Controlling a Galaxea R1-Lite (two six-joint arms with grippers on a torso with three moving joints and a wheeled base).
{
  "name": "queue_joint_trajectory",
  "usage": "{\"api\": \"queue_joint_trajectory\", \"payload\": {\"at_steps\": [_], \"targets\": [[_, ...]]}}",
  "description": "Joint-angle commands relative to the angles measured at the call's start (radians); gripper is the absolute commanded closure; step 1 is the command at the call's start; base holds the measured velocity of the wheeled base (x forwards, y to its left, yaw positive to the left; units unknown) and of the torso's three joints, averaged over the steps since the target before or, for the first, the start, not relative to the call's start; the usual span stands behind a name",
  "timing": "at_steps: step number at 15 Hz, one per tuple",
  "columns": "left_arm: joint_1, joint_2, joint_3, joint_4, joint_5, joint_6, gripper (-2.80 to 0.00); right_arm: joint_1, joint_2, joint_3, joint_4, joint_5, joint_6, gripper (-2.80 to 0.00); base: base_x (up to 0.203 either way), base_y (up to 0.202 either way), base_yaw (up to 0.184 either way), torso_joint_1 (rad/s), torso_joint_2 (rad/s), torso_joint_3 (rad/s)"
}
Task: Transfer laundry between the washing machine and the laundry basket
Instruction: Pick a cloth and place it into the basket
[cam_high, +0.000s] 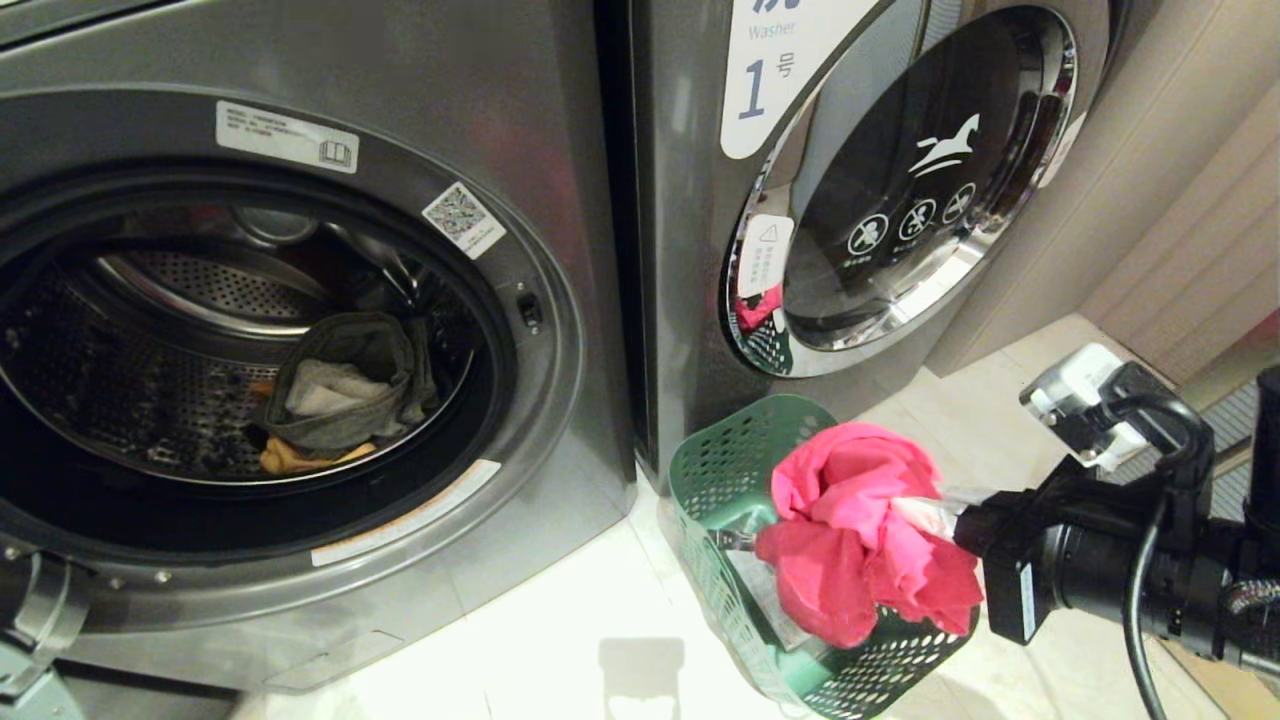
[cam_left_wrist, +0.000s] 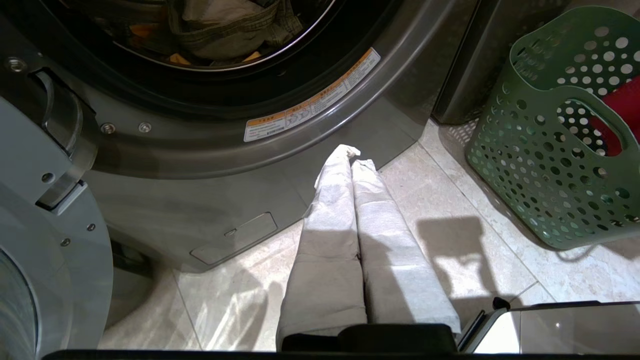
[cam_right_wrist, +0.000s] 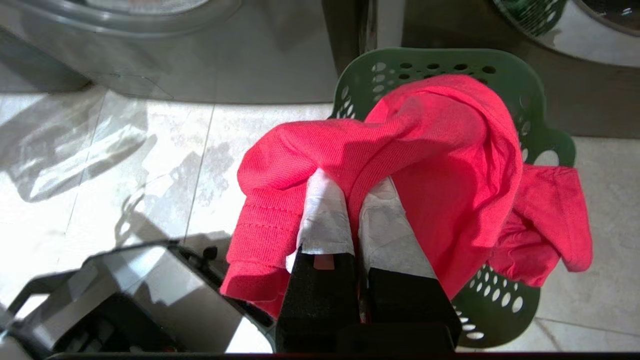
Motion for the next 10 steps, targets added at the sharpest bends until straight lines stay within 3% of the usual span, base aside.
{"api": "queue_joint_trajectory", "payload": {"at_steps": [1,5,6,10], "targets": [[0.0,0.0,0.0,0.0,0.0,0.001,0.0,-0.015,0.003,0.032,-0.061,-0.004,0.001,0.0,0.0,0.0,0.0,0.0,0.0,0.0],[0.0,-0.001,0.0,0.0,0.0,0.001,0.0,-0.074,0.005,0.028,-0.096,-0.032,-0.005,0.0,0.0,0.0,0.0,0.0,0.0,0.0],[0.0,-0.001,0.0,0.0,0.0,0.0,0.0,-0.081,0.006,0.025,-0.097,-0.033,-0.007,-2.8,0.0,0.0,0.0,0.0,0.0,0.0],[0.0,-0.001,0.0,0.0,0.0,0.0,0.0,-0.081,0.007,0.029,-0.097,-0.03,-0.009,-2.8,0.0,0.0,0.0,0.0,0.0,0.0]]}}
